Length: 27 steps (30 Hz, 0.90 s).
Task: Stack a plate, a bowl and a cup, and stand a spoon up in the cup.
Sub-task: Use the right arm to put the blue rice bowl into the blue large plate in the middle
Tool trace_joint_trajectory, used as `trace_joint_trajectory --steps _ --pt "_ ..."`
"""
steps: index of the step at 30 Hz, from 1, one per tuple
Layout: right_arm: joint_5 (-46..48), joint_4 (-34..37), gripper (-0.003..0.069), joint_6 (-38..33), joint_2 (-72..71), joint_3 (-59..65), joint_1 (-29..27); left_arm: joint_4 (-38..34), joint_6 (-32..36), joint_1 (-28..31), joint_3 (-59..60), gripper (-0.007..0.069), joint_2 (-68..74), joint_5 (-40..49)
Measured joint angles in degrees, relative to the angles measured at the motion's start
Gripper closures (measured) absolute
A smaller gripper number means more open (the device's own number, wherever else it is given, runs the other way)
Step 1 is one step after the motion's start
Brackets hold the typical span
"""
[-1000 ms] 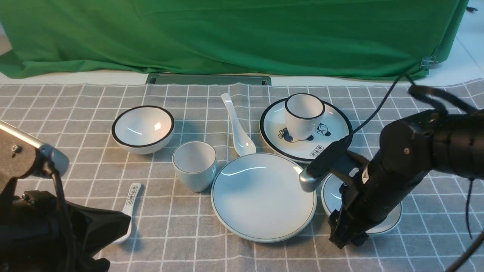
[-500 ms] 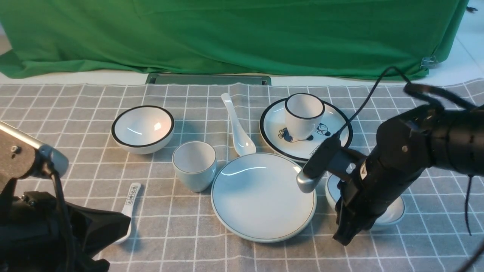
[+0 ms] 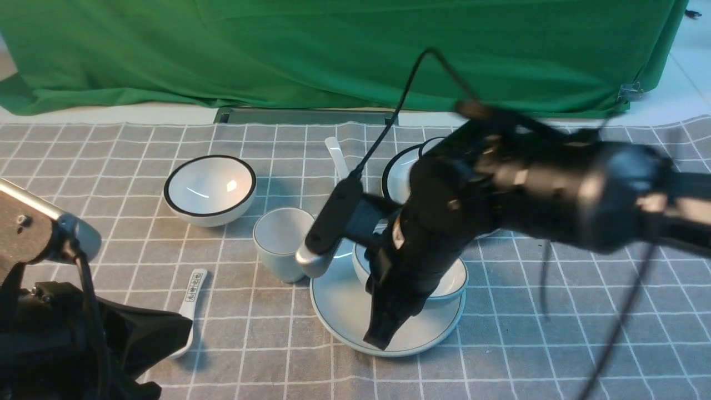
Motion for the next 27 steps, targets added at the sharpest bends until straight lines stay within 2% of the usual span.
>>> trace_joint_trajectory --steps 11,14,16,18,22,23,27 --pt "-1.86 -0.82 0.057 2.78 2.71 -1.41 0.11 0.0 0.0 0.0 0.0 0.0607 0.0 -0.05" --pt "-1.74 -0.26 0.0545 2.99 2.71 -1.47 0.7 0.0 0.0 0.0 0.0 0.0607 0.0 -0.27" --pt "-1.45 0.49 0.0505 3.1 2.8 -1.47 1.08 0.0 0.0 0.0 0.0 0.0607 0.0 -0.26" --pt "-1.28 1.44 0.0378 3.25 3.12 -1.47 1.68 -0.31 0.0 0.0 0.0 0.0607 0.0 -0.27" --pt "-1.09 1.53 0.0215 3.54 3.19 -1.47 1.9 -2.66 0.77 0.0 0.0 0.0607 0.0 -0.34" --pt "-1.09 1.53 0.0191 3.68 3.05 -1.47 1.9 -2.85 1.03 0.0 0.0 0.0607 0.0 -0.17" --pt "-0.29 1.53 0.0176 3.87 -0.06 -1.47 1.9 -3.03 1.87 0.0 -0.48 0.0607 1.13 1.91"
